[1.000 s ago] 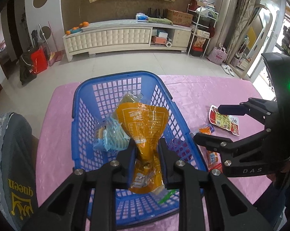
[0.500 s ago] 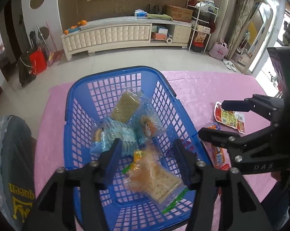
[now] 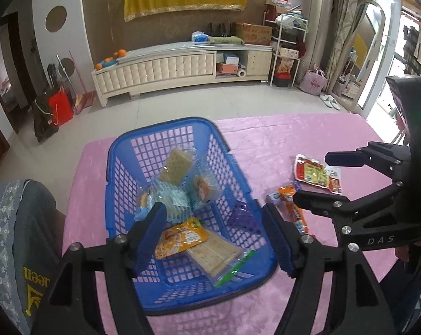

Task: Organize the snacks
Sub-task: 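Move both tools back over the remaining snacks on the table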

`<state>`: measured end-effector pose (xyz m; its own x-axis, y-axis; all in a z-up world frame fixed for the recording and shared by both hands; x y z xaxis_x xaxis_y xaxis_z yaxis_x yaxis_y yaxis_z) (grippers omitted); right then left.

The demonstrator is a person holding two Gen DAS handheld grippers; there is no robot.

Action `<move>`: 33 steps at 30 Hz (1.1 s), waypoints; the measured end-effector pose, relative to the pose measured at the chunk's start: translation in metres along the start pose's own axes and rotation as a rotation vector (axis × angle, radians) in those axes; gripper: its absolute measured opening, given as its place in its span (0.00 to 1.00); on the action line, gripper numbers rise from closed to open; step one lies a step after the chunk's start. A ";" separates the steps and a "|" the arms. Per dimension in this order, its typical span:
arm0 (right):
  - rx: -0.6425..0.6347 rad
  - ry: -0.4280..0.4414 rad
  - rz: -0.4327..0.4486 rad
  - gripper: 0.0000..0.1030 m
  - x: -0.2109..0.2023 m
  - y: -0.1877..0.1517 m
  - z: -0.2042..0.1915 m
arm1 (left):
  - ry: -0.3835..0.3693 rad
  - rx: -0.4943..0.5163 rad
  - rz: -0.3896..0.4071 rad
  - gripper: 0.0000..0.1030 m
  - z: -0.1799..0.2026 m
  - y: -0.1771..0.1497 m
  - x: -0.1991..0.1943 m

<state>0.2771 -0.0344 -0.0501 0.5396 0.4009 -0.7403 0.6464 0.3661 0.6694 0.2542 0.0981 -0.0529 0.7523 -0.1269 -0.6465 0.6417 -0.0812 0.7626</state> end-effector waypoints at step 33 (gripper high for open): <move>0.173 -0.122 -0.057 0.83 -0.065 -0.130 0.107 | -0.104 0.023 -0.151 0.76 0.169 -0.071 0.027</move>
<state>0.2159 -0.1974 -0.0955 0.5542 0.2748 -0.7857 0.7550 0.2316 0.6135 0.2039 -0.0668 -0.1211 0.6271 -0.2134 -0.7491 0.7419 -0.1293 0.6579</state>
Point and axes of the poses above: each gripper's, at about its wrist camera, not at the fingertips, and x roughly the way its jaws point, z to its right, y to its top, the point moved 5 cm from there along x, roughly the way its jaws point, and after that the axes turned 8 degrees about z, right-handed, at the moved point
